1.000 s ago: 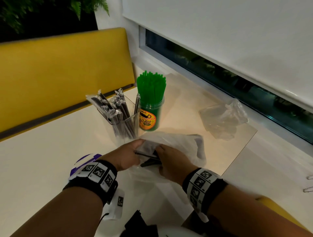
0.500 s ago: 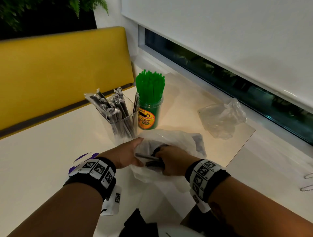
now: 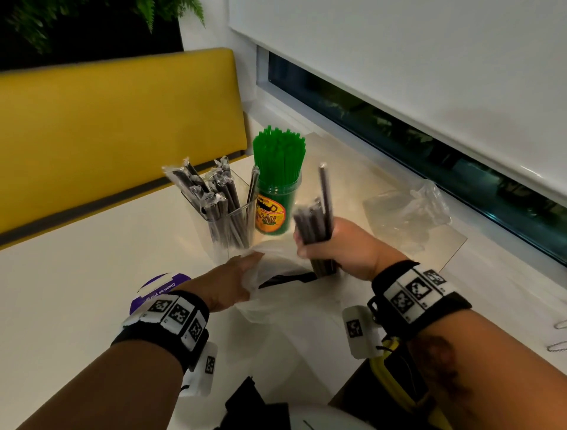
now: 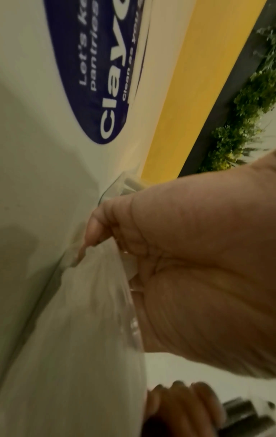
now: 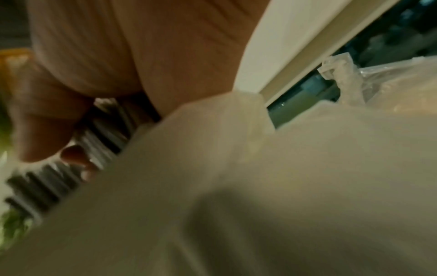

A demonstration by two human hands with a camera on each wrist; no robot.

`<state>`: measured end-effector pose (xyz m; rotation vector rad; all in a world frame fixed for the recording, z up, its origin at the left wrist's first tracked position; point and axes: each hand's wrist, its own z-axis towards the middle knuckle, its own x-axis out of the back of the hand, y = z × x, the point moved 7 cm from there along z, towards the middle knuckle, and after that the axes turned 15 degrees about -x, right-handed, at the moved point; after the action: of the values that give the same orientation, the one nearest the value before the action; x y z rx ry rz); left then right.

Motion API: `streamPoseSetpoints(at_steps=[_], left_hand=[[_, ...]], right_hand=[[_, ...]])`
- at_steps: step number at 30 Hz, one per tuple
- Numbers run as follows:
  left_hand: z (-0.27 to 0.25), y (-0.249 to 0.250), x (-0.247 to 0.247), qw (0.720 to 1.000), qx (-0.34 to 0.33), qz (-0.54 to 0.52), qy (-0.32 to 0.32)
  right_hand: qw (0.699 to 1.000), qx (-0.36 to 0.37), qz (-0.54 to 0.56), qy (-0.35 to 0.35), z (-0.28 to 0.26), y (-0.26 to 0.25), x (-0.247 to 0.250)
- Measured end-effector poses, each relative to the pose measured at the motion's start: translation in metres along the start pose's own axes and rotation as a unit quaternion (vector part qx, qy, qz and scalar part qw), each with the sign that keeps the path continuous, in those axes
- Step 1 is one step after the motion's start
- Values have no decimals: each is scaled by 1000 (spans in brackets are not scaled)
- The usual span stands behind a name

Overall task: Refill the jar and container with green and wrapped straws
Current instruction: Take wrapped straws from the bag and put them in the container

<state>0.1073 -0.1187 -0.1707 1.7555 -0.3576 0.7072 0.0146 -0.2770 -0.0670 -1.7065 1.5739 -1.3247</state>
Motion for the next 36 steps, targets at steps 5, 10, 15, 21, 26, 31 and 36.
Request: streamPoseSetpoints(at_steps=[5, 10, 15, 21, 26, 31, 36], left_hand=[[-39, 12, 29, 923, -42, -63, 378], [-82, 24, 57, 767, -53, -38, 638], [-50, 24, 101, 782, -59, -123, 608], [-19, 9, 123, 823, -85, -124, 547], [-19, 5, 120, 834, -90, -83, 538], [-19, 10, 121, 836, -129, -81, 528], [-21, 24, 119, 831, -155, -58, 531]], right_hand=[[961, 134, 235, 52, -20, -69, 41], [894, 280, 294, 192, -53, -156, 63], [882, 317, 171, 305, -44, -202, 26], [942, 274, -1, 192, 4, -206, -46], [962, 207, 34, 172, 33, -188, -55], [986, 113, 30, 122, 59, -152, -56], [992, 96, -49, 65, 53, -144, -68]])
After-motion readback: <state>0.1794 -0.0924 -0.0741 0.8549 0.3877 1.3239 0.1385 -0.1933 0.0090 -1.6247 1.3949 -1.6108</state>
